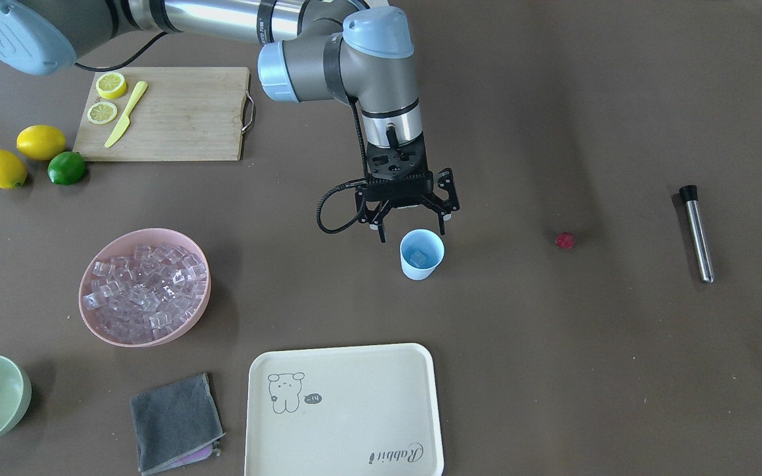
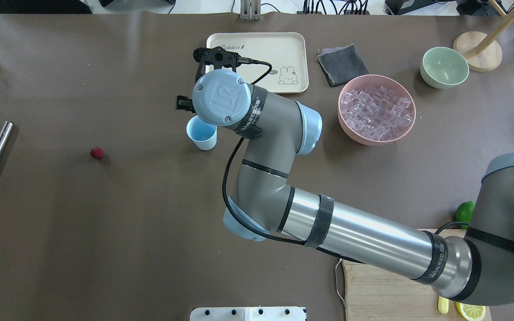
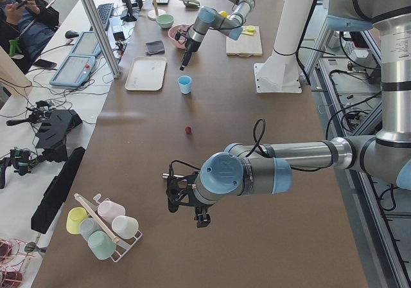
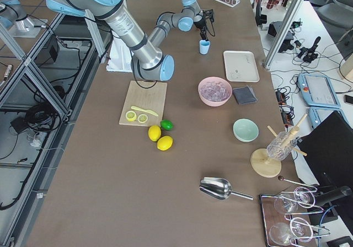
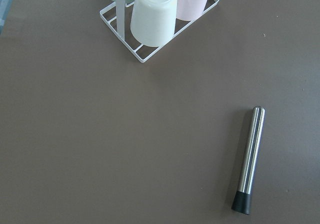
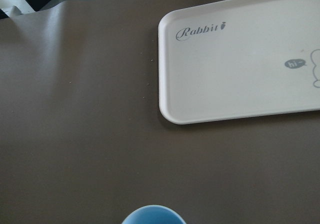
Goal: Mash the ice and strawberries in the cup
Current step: 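Move the right gripper back over the pink ice bowl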
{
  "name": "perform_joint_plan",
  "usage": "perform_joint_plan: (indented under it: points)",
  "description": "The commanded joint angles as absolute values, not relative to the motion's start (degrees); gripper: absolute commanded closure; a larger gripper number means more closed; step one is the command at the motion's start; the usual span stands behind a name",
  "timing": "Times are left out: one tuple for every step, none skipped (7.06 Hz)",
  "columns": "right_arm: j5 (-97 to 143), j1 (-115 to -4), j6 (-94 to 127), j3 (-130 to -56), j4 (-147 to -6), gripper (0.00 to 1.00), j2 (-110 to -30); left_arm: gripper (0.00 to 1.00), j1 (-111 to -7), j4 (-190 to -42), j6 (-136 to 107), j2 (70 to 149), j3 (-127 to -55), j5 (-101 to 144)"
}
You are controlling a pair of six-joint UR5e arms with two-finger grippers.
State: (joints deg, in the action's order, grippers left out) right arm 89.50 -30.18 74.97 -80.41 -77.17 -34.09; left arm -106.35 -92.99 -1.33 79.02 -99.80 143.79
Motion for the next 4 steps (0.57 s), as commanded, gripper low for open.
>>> perform_joint_plan:
  points:
    - [104.15, -41.85, 74.88, -87.07, -90.71, 0.00, -37.78, 0.01, -106.96, -93.08, -1.32, 78.84, -100.02, 143.79]
    - [106.06, -45.32, 74.10, -88.06, -96.01, 0.00, -38.84, 0.01, -107.14, -93.08, -1.32, 78.75, -100.19, 143.79]
    - [104.87, -47.35, 70.61, -90.24, -95.80, 0.00, -42.68, 0.01, -107.31, -93.08, -1.32, 77.53, -101.15, 143.79]
    - [107.38, -51.29, 59.96, -92.61, -95.80, 0.00, -46.11, 0.01, -107.31, -93.08, -1.32, 77.35, -101.16, 143.79]
